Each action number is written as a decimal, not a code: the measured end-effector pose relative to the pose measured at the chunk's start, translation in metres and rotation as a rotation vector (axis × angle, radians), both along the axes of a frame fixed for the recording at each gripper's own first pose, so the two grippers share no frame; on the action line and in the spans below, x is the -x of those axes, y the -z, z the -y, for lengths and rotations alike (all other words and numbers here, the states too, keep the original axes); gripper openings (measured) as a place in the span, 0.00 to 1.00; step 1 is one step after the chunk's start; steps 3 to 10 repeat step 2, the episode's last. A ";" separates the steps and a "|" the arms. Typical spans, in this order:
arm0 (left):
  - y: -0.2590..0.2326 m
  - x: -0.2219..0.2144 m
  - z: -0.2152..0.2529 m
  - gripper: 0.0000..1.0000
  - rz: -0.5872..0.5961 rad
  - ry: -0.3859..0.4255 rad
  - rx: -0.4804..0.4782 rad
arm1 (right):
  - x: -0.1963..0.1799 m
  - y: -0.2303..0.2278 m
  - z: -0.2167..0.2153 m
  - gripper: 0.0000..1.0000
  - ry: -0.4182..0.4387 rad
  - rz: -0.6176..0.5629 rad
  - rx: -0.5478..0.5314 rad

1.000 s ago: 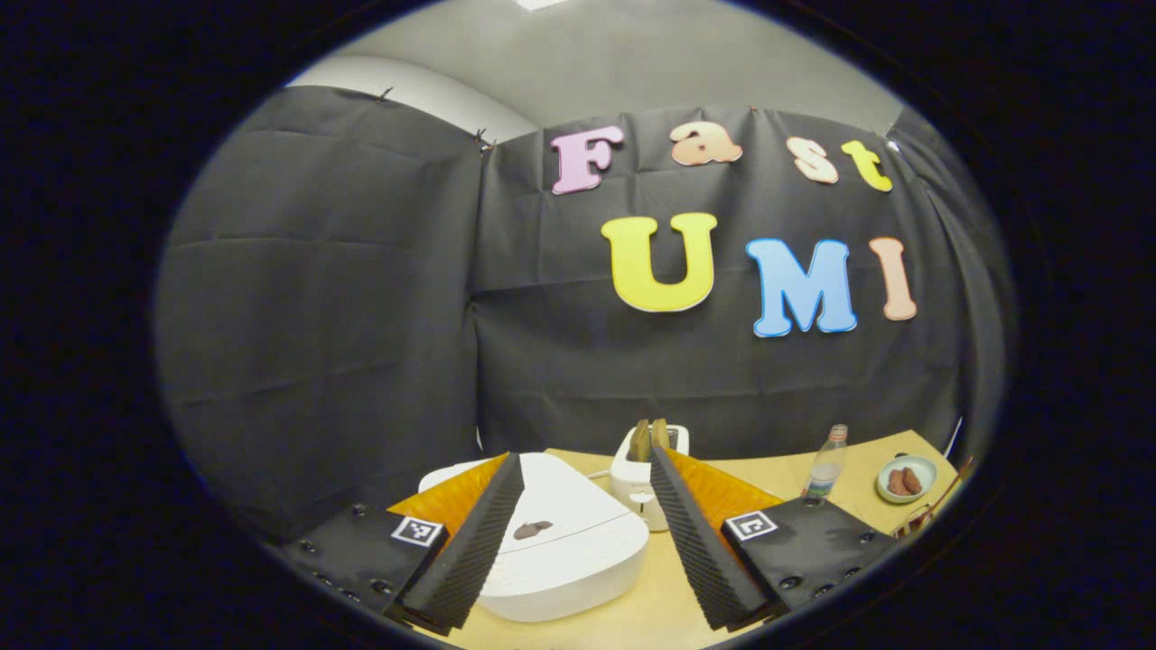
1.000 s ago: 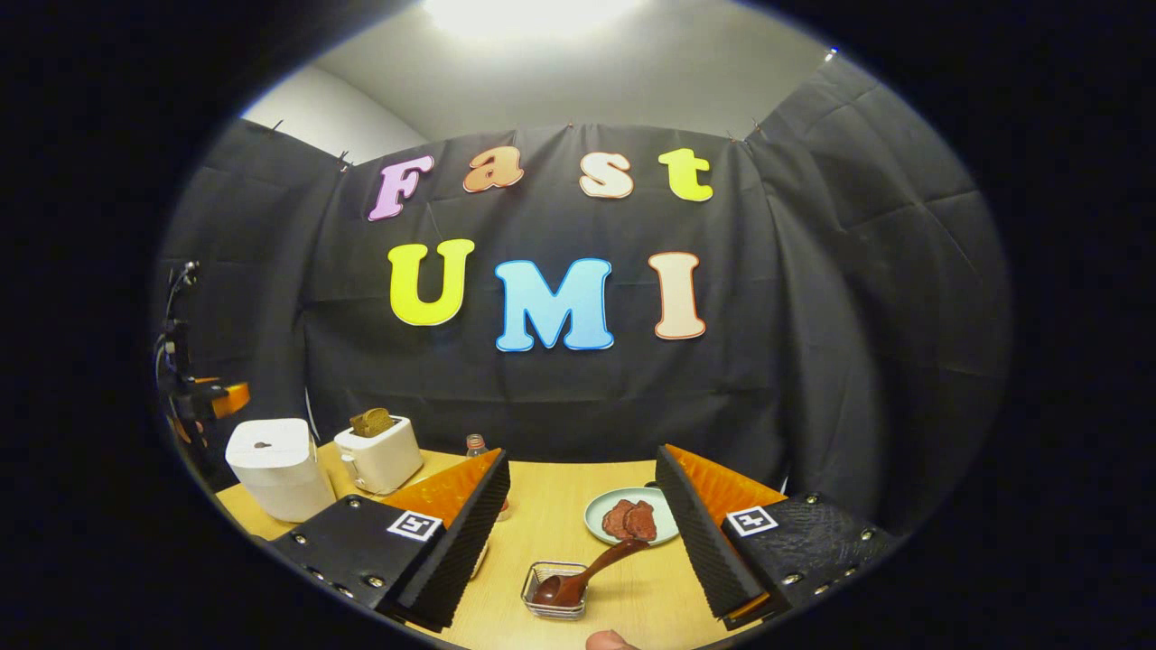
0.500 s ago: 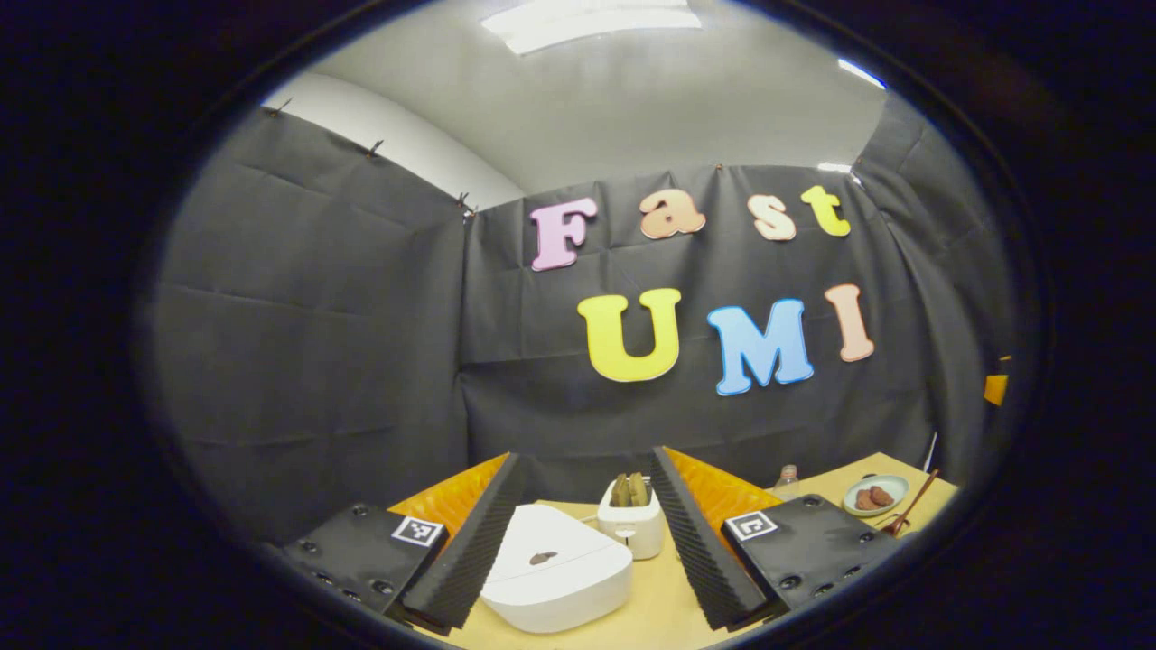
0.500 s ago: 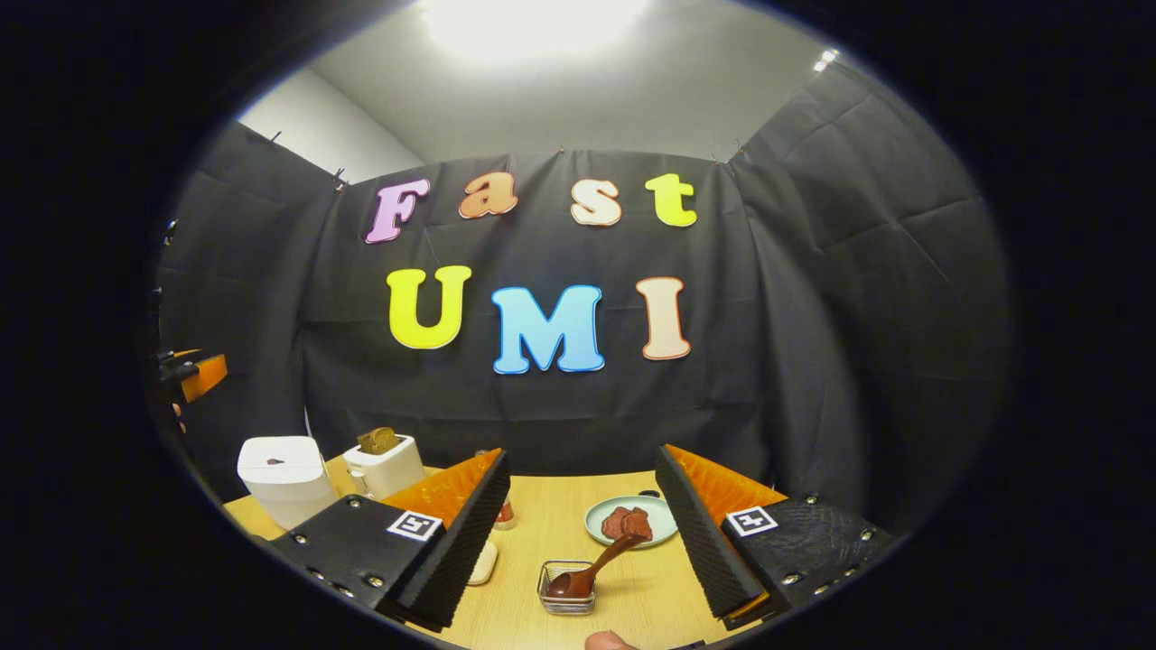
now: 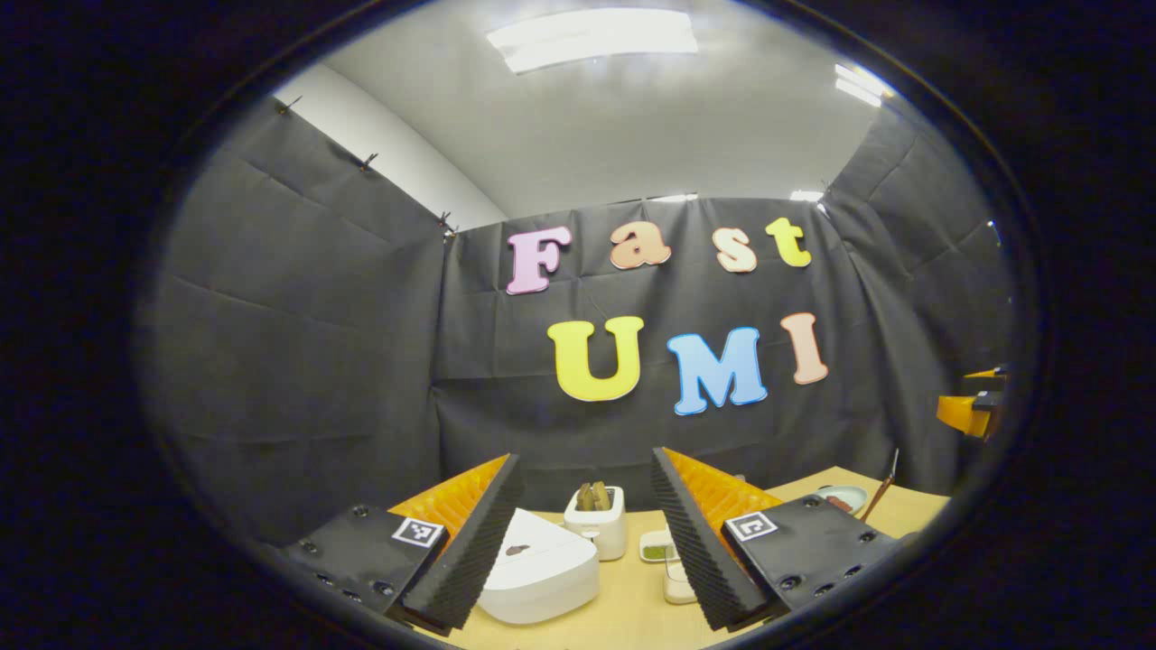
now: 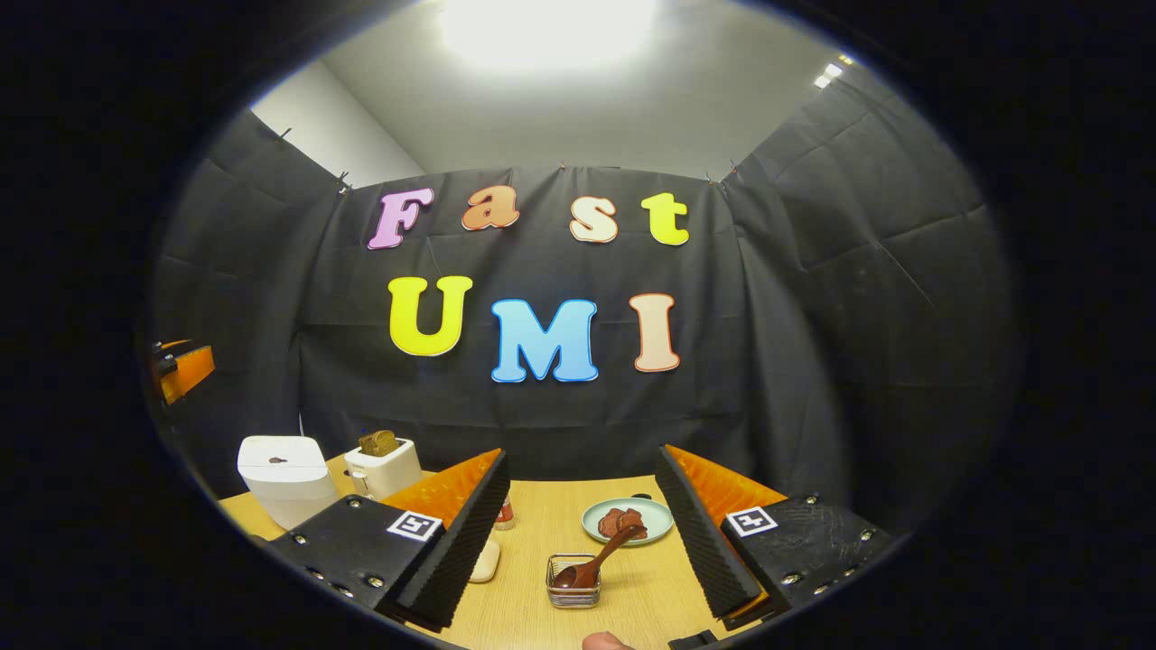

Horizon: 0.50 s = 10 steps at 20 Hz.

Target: Close the left gripper, press the button to open the rice cooker; take a wooden spoon from the chopstick holder with the right hand, scoop a spoonful of rice and pour it into the rice cooker, then put the wooden spoon back into the chopstick holder.

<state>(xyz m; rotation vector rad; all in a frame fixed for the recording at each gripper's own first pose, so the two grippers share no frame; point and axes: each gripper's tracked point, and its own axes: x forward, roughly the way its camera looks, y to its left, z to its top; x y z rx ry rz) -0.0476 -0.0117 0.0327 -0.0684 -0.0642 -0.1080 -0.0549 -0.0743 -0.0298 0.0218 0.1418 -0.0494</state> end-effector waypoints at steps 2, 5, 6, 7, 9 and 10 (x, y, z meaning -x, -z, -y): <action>-0.001 0.003 0.000 0.93 0.000 -0.001 0.017 | 0.000 -0.003 -0.004 0.98 -0.002 0.005 0.002; -0.001 0.003 0.000 0.93 0.000 -0.001 0.017 | 0.000 -0.003 -0.004 0.98 -0.002 0.005 0.002; -0.001 0.003 0.000 0.93 0.000 -0.001 0.017 | 0.000 -0.003 -0.004 0.98 -0.002 0.005 0.002; -0.001 0.003 0.000 0.93 0.000 -0.001 0.017 | 0.000 -0.003 -0.004 0.98 -0.002 0.005 0.002; -0.001 0.003 0.000 0.93 0.000 -0.001 0.017 | 0.000 -0.003 -0.004 0.98 -0.002 0.005 0.002; -0.001 0.003 0.000 0.93 0.000 -0.001 0.017 | 0.000 -0.003 -0.004 0.98 -0.002 0.005 0.002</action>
